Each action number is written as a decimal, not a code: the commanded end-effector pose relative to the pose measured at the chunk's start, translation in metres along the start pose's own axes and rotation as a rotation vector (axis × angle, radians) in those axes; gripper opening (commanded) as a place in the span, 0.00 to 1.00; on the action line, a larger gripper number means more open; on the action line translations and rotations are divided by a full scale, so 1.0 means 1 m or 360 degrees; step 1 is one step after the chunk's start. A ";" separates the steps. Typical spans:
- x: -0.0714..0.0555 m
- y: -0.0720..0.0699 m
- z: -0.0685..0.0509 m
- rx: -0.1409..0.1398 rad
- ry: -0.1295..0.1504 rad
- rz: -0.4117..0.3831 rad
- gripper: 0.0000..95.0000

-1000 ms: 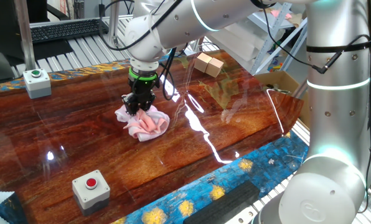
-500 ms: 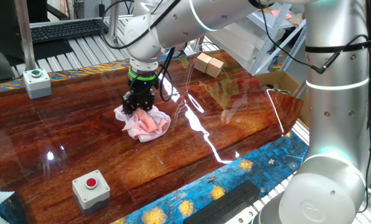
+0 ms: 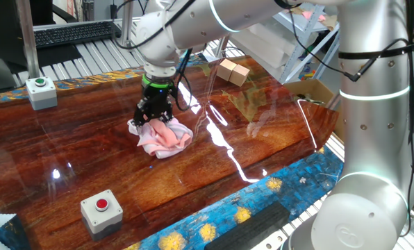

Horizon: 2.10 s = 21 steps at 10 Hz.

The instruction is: Clean the table with a cloth

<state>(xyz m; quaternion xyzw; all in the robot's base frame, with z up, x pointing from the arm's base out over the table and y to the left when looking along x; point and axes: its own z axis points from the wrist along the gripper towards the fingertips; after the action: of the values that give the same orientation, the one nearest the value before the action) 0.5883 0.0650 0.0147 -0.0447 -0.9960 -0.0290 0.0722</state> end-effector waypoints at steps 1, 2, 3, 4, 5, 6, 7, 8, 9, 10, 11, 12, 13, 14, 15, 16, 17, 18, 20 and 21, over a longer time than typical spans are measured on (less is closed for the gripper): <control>0.002 0.000 -0.002 0.0000 -0.0007 0.0000 0.80; 0.002 0.000 -0.002 0.0000 -0.0007 0.0000 0.80; 0.002 0.000 -0.002 0.0000 -0.0007 0.0000 0.80; 0.002 0.000 -0.002 0.0000 -0.0007 0.0000 0.80; 0.002 0.000 -0.002 0.0000 -0.0007 0.0000 0.80; 0.002 0.000 -0.002 0.0000 -0.0007 0.0000 0.80; 0.002 0.000 -0.002 0.0000 -0.0007 0.0000 0.80; 0.002 0.000 -0.002 0.0000 -0.0007 0.0000 0.80; 0.002 0.000 -0.002 0.0000 -0.0007 0.0000 0.80; 0.002 0.000 -0.002 0.0000 -0.0007 0.0000 0.80; 0.002 0.000 -0.002 0.0000 -0.0007 0.0000 0.80; 0.002 0.000 -0.002 0.0000 -0.0007 0.0000 0.80; 0.002 0.000 -0.002 0.0000 -0.0007 0.0000 0.80; 0.002 0.000 -0.002 0.0000 -0.0007 0.0000 0.80; 0.002 0.000 -0.002 0.0000 -0.0007 0.0000 0.80; 0.002 0.000 -0.002 0.0000 -0.0007 0.0000 0.80; 0.002 0.000 -0.002 0.0000 -0.0007 0.0000 0.80; 0.017 0.016 -0.029 0.0013 0.0035 -0.0005 0.60; 0.017 0.017 -0.030 0.0019 0.0033 -0.0005 0.60; 0.018 0.017 -0.031 0.0019 0.0031 -0.0006 0.60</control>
<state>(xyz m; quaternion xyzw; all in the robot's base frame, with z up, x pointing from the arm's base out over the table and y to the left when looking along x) 0.5761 0.0808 0.0492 -0.0417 -0.9956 -0.0231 0.0804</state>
